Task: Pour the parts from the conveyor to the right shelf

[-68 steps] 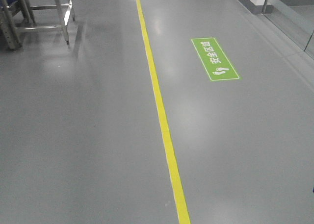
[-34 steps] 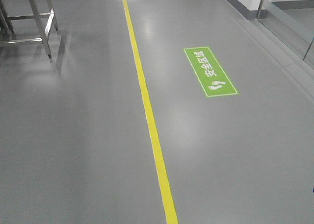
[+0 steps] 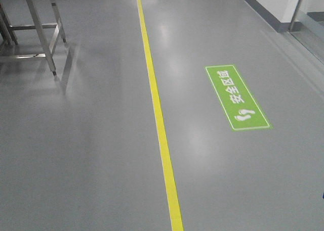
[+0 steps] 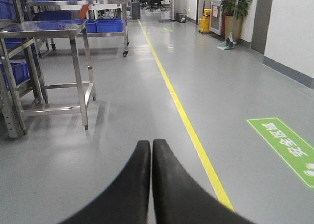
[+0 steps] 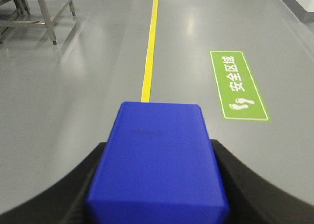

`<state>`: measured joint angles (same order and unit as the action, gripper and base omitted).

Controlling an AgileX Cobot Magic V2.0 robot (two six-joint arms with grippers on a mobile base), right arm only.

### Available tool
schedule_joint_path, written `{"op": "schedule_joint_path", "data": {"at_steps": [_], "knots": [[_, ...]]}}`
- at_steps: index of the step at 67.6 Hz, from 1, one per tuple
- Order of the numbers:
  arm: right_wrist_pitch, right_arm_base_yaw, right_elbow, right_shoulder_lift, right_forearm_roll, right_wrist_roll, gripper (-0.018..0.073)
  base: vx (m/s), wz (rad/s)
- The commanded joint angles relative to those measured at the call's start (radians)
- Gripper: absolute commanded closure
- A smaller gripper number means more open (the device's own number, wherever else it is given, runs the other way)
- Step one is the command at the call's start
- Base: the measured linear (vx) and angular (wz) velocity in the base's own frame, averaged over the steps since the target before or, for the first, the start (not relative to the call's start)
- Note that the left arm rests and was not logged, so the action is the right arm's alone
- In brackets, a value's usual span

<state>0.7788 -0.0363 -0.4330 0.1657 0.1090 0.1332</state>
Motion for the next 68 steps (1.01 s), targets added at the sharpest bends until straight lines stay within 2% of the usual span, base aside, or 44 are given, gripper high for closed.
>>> {"op": "schedule_joint_path", "data": {"at_steps": [1, 68], "knots": [[-0.076, 0.006, -0.026, 0.015, 0.002, 0.010, 0.0565, 0.65, 0.10], [-0.077, 0.006, -0.026, 0.015, 0.002, 0.010, 0.0565, 0.68, 0.07]]}}
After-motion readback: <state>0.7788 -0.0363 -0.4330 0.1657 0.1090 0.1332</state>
